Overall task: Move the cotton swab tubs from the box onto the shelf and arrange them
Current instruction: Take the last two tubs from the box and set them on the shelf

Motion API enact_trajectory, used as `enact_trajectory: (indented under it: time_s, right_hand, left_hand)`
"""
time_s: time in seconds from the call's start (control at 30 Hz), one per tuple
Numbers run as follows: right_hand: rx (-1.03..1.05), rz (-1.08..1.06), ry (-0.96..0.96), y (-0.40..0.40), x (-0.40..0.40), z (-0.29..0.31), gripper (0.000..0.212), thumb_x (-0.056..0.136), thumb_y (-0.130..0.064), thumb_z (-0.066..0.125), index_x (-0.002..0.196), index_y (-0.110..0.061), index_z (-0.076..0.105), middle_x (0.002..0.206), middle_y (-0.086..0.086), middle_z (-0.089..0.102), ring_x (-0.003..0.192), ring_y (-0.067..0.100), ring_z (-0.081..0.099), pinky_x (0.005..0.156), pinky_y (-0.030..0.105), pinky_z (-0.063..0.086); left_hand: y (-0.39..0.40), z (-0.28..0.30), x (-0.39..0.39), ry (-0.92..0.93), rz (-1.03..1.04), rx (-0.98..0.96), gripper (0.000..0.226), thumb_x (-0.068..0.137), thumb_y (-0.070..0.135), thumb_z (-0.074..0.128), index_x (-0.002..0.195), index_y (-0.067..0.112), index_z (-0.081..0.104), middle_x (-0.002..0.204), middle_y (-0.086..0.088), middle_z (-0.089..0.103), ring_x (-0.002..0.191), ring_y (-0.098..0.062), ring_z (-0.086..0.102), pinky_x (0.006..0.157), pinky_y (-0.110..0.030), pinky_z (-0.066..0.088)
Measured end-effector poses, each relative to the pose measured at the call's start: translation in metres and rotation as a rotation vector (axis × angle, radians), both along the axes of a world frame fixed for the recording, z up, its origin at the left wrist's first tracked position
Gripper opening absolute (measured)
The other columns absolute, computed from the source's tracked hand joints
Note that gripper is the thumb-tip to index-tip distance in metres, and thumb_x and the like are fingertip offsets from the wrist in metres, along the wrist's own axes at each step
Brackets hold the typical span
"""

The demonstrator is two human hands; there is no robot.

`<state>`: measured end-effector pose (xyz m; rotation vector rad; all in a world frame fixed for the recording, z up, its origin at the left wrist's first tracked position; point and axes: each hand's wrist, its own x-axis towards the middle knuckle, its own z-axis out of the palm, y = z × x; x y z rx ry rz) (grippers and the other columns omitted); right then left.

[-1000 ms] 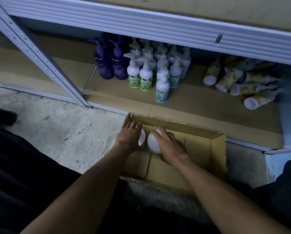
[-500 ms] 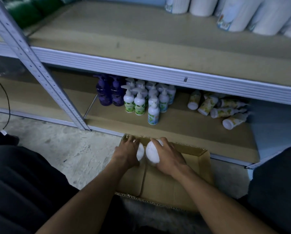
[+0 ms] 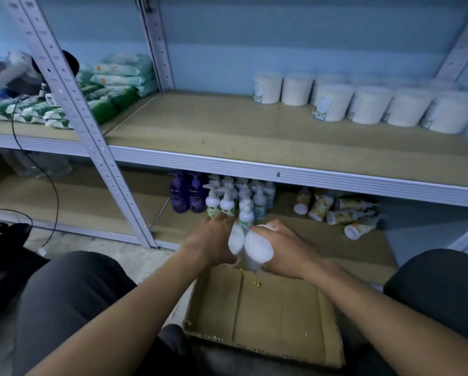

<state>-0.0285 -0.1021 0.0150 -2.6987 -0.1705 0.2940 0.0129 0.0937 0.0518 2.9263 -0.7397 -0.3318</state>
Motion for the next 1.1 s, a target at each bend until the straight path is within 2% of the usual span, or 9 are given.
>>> enact_trajectory:
  time_s: [0.1, 0.2, 0.33, 0.47, 0.57, 0.63, 0.83, 1.0, 1.1]
  right_hand:
    - [-0.023, 0.014, -0.02, -0.004, -0.003, 0.036, 0.077, 0.064, -0.041, 0.069, 0.133, -0.056, 0.037, 0.127, -0.006, 0.039, 0.118, 0.023, 0.047, 0.084, 0.043, 0.053]
    - [-0.064, 0.029, -0.072, -0.009, -0.006, 0.08, 0.076, 0.07, -0.044, 0.071, 0.138, -0.049, 0.039, 0.132, -0.003, 0.041, 0.122, 0.023, 0.044, 0.087, 0.039, 0.05]
    - [-0.095, 0.036, -0.148, -0.013, -0.011, 0.136, 0.06, 0.068, -0.042, 0.072, 0.125, -0.045, 0.05, 0.117, -0.002, 0.051, 0.115, 0.017, 0.044, 0.082, 0.036, 0.048]
    - [-0.109, 0.018, -0.23, -0.018, -0.015, 0.183, 0.045, 0.072, -0.036, 0.072, 0.115, -0.039, 0.06, 0.107, -0.009, 0.057, 0.104, 0.014, 0.049, 0.07, 0.027, 0.048]
    - [-0.133, -0.001, -0.299, -0.025, -0.011, 0.206, 0.062, 0.072, -0.036, 0.076, 0.131, -0.041, 0.057, 0.126, -0.001, 0.056, 0.123, 0.017, 0.045, 0.09, 0.035, 0.048]
    - [-0.149, -0.032, -0.307, -0.031, -0.006, 0.214, 0.075, 0.071, -0.04, 0.078, 0.14, -0.045, 0.049, 0.137, 0.002, 0.051, 0.129, 0.019, 0.043, 0.095, 0.036, 0.045]
    - [-0.151, -0.12, -0.329, -0.048, 0.007, 0.237, 0.082, 0.074, -0.041, 0.08, 0.147, -0.041, 0.044, 0.147, 0.005, 0.043, 0.134, 0.02, 0.042, 0.094, 0.032, 0.043]
    - [-0.155, -0.185, -0.315, -0.057, 0.022, 0.245, 0.083, 0.075, -0.042, 0.08, 0.149, -0.037, 0.043, 0.152, 0.002, 0.04, 0.139, 0.016, 0.037, 0.09, 0.03, 0.039]
    - [-0.163, -0.241, -0.28, -0.06, 0.031, 0.246, 0.084, 0.076, -0.043, 0.079, 0.15, -0.037, 0.041, 0.153, 0.004, 0.036, 0.135, 0.019, 0.044, 0.09, 0.032, 0.042]
  left_hand:
    - [0.001, 0.034, -0.003, -0.044, -0.016, -0.029, 0.084, 0.07, 0.042, 0.079, 0.141, 0.016, 0.043, 0.14, -0.004, 0.047, 0.125, -0.031, 0.048, 0.097, -0.042, 0.049]
    - [0.001, 0.066, -0.002, -0.097, -0.045, -0.063, 0.078, 0.069, 0.042, 0.08, 0.135, 0.019, 0.047, 0.137, -0.003, 0.051, 0.122, -0.028, 0.051, 0.096, -0.042, 0.051]
    - [-0.001, 0.112, 0.0, -0.178, -0.052, -0.09, 0.087, 0.066, 0.048, 0.077, 0.141, 0.017, 0.045, 0.137, -0.002, 0.052, 0.124, -0.028, 0.051, 0.099, -0.042, 0.048]
    - [-0.007, 0.155, 0.002, -0.268, -0.065, -0.121, 0.066, 0.064, 0.047, 0.075, 0.119, 0.015, 0.058, 0.118, -0.005, 0.061, 0.111, -0.029, 0.059, 0.092, -0.037, 0.049]
    - [-0.013, 0.178, 0.005, -0.291, -0.052, -0.124, 0.079, 0.066, 0.047, 0.077, 0.134, 0.015, 0.054, 0.131, -0.007, 0.058, 0.119, -0.028, 0.056, 0.098, -0.036, 0.047]
    - [-0.02, 0.19, 0.008, -0.303, -0.05, -0.13, 0.08, 0.066, 0.049, 0.078, 0.134, 0.015, 0.054, 0.133, -0.008, 0.058, 0.119, -0.027, 0.056, 0.098, -0.039, 0.048]
    - [-0.048, 0.22, 0.031, -0.323, -0.059, -0.103, 0.08, 0.068, 0.05, 0.078, 0.136, 0.014, 0.054, 0.136, -0.008, 0.057, 0.121, -0.028, 0.055, 0.098, -0.041, 0.049]
    - [-0.071, 0.231, 0.055, -0.269, -0.063, -0.067, 0.074, 0.066, 0.052, 0.076, 0.128, 0.017, 0.057, 0.124, -0.006, 0.061, 0.108, -0.025, 0.06, 0.089, -0.043, 0.054]
    - [-0.08, 0.232, 0.068, -0.228, -0.064, -0.03, 0.072, 0.067, 0.054, 0.075, 0.128, 0.019, 0.057, 0.123, -0.003, 0.06, 0.108, -0.025, 0.06, 0.089, -0.042, 0.054]
